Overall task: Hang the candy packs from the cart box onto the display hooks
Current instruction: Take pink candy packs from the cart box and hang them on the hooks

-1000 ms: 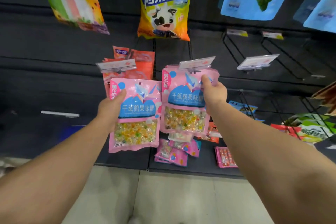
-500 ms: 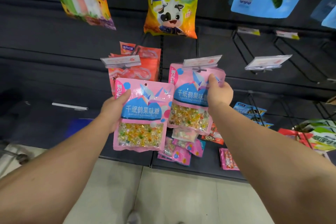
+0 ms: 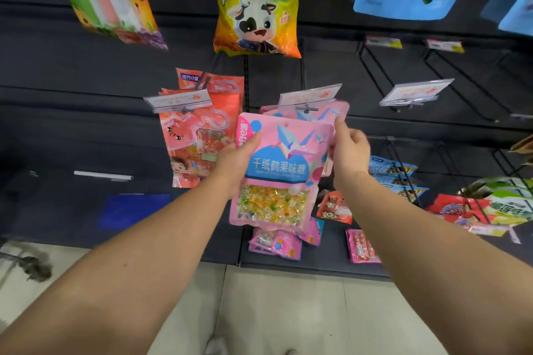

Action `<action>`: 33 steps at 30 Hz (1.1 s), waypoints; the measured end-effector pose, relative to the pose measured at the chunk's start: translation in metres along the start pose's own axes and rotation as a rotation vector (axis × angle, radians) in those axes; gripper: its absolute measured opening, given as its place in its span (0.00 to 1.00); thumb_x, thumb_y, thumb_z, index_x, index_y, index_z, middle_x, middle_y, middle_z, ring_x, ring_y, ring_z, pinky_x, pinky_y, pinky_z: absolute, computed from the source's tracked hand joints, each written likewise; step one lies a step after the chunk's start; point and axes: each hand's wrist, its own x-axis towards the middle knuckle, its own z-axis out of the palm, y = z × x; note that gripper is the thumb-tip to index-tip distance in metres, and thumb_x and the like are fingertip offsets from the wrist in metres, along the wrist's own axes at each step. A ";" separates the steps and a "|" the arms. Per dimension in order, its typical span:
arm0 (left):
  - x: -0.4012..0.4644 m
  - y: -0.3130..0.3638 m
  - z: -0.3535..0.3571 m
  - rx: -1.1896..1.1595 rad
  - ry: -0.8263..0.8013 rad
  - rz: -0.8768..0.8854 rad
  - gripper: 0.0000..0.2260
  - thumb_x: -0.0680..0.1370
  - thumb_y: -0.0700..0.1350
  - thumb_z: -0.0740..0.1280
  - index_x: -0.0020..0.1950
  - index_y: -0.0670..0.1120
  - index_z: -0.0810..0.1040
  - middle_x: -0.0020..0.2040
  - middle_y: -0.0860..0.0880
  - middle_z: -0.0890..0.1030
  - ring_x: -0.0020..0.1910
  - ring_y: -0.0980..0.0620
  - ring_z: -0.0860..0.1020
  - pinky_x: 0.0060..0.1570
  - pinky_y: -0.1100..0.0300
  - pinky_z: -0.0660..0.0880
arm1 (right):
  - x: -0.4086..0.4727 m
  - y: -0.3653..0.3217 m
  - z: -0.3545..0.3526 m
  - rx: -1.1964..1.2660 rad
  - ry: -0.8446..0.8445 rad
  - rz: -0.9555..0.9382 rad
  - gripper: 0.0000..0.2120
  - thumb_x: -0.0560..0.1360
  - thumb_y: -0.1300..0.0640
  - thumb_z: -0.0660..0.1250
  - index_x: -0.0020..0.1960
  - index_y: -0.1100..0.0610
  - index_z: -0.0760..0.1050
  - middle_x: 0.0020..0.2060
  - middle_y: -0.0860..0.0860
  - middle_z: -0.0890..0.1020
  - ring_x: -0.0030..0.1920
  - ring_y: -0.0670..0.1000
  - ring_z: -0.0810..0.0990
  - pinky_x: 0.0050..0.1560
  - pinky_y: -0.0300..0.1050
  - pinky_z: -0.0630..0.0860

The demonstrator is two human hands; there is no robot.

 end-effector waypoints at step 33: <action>-0.001 -0.025 0.006 0.657 0.400 0.134 0.20 0.78 0.60 0.68 0.59 0.44 0.78 0.54 0.47 0.80 0.56 0.43 0.79 0.52 0.53 0.76 | -0.016 0.043 0.017 -0.716 -0.410 0.034 0.11 0.76 0.49 0.70 0.44 0.56 0.76 0.39 0.52 0.80 0.49 0.57 0.81 0.52 0.50 0.78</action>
